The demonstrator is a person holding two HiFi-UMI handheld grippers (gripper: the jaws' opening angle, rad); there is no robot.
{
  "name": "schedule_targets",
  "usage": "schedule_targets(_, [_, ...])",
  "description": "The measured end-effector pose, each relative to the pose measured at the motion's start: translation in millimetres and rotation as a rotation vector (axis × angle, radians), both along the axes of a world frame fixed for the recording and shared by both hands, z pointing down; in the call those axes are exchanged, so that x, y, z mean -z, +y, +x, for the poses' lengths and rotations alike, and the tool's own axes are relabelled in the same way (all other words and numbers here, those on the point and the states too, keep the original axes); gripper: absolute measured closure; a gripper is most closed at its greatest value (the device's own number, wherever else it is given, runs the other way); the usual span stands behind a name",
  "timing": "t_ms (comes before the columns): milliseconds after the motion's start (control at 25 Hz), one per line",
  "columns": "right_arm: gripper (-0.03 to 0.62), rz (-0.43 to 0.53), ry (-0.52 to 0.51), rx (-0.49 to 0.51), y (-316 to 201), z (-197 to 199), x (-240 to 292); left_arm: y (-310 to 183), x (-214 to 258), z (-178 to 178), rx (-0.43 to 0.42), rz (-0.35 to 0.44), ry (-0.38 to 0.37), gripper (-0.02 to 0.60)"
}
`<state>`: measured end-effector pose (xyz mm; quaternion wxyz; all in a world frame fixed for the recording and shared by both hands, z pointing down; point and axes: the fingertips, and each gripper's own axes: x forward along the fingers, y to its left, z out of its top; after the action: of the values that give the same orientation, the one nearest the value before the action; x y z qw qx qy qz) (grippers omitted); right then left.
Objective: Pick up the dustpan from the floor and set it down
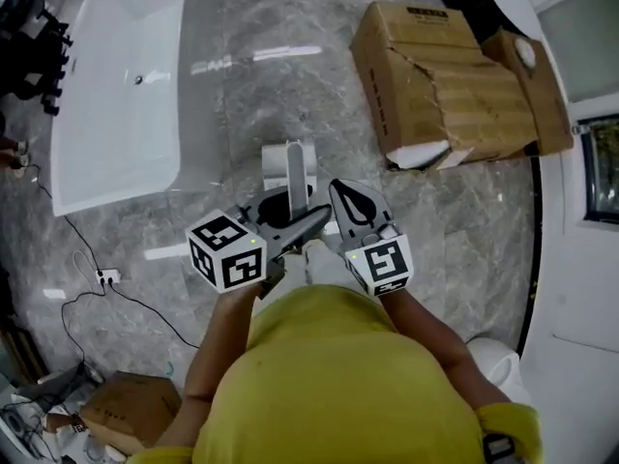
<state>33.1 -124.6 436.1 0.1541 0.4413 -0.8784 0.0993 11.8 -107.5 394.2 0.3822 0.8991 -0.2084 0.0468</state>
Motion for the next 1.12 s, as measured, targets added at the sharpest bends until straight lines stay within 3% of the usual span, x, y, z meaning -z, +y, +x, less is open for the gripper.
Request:
schedule_targets(600, [0.583, -0.026, 0.012, -0.016, -2.3, 7.8, -12.8, -12.7, -23.3, -2.1, 0.036, -0.029, 0.031, 0.374])
schedule_targets(1120, [0.583, -0.062, 0.041, -0.027, -2.9, 13.9, -29.1, -28.0, -91.0, 0.3, 0.044, -0.025, -0.035, 0.376])
